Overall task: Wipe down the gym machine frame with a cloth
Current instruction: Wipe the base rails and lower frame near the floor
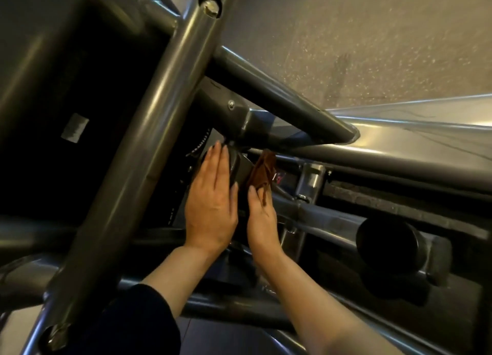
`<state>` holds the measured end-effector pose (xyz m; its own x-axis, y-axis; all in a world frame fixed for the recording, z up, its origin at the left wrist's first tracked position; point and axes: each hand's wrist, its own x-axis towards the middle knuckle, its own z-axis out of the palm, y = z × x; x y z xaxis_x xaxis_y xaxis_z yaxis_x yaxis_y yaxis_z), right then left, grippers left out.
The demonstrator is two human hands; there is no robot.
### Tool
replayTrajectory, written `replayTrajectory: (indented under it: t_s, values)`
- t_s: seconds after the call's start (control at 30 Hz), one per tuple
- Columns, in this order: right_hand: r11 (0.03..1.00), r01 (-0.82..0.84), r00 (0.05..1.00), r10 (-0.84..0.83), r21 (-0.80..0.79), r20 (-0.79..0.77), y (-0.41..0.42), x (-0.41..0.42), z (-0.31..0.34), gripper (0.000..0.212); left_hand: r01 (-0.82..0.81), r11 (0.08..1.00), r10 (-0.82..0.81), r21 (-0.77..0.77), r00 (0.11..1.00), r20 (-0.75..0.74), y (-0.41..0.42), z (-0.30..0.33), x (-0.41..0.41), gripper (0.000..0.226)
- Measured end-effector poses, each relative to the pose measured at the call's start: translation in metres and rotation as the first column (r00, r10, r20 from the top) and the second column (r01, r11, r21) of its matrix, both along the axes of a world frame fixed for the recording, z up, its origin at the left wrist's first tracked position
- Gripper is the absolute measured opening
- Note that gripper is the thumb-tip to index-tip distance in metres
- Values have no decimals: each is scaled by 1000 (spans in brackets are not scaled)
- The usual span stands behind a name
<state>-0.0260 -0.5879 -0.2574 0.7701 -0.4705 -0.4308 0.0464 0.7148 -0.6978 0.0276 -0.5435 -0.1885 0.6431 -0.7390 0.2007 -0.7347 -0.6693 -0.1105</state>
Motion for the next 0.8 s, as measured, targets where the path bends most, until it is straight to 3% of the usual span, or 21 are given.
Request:
replayTrajectory:
  t_s: [0.37, 0.57, 0.63, 0.7, 0.8]
  values:
    - [989, -26, 964, 64, 149, -256, 0, 8, -35, 43, -17, 999, 16, 29, 1000, 11, 0, 1, -1, 57]
    - [992, 125, 985, -122, -13, 119, -9, 1, 17, 45, 1, 1000, -1, 18, 1000, 27, 0, -1, 1, 55]
    - [988, 113, 976, -90, -108, 198, -23, 10, 27, 44, 5, 1000, -6, 26, 999, 45, 0, -1, 2, 54]
    - [980, 64, 984, -30, -190, 173, -34, 20, 18, 37, 6, 1000, -7, 21, 999, 41, 0, -2, 2, 55]
    - [988, -32, 999, 35, -148, 16, -35, 15, -12, 28, 12, 1000, -12, 26, 1000, 28, -1, 0, 1, 56]
